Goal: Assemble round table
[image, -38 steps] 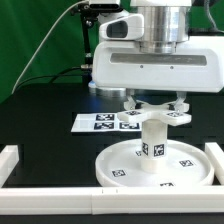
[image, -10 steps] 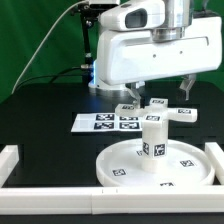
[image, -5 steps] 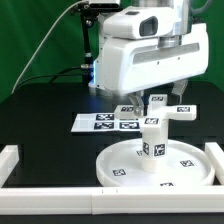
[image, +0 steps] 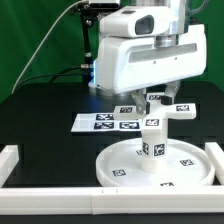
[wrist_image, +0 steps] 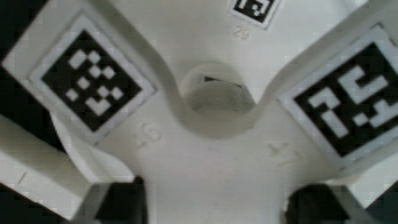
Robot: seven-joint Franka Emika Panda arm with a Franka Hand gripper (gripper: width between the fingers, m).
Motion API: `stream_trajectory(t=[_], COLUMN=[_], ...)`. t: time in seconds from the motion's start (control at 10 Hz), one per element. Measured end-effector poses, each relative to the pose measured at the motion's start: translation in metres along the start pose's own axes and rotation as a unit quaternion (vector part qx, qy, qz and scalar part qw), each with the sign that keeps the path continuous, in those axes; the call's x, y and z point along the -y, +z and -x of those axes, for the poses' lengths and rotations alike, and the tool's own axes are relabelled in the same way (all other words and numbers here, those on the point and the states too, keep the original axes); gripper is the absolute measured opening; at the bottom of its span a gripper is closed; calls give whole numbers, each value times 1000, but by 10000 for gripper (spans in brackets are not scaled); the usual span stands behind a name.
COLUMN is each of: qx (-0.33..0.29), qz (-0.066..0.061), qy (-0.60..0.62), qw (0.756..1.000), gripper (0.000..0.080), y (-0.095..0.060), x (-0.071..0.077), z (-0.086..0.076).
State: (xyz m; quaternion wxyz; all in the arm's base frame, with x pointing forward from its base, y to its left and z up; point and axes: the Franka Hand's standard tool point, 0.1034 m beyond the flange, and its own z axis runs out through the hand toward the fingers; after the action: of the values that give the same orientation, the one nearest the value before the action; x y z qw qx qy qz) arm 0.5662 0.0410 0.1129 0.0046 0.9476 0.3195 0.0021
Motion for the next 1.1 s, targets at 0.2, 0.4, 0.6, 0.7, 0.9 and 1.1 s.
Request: stream_trajectory(t=[0.2, 0.4, 0.6, 0.7, 0.9, 1.1], qx=[3, 1, -1, -1, 2, 19], qz=[-3, -2, 1, 1, -8, -25], qy=[3, 41, 55, 55, 81, 57], qw=[1000, 999, 998, 998, 997, 998], gripper=[88, 6, 2, 1, 1, 262], y=[0, 1, 2, 2, 1, -9], x=[1, 2, 1, 1, 1, -4], z=[2, 2, 3, 3, 6, 12])
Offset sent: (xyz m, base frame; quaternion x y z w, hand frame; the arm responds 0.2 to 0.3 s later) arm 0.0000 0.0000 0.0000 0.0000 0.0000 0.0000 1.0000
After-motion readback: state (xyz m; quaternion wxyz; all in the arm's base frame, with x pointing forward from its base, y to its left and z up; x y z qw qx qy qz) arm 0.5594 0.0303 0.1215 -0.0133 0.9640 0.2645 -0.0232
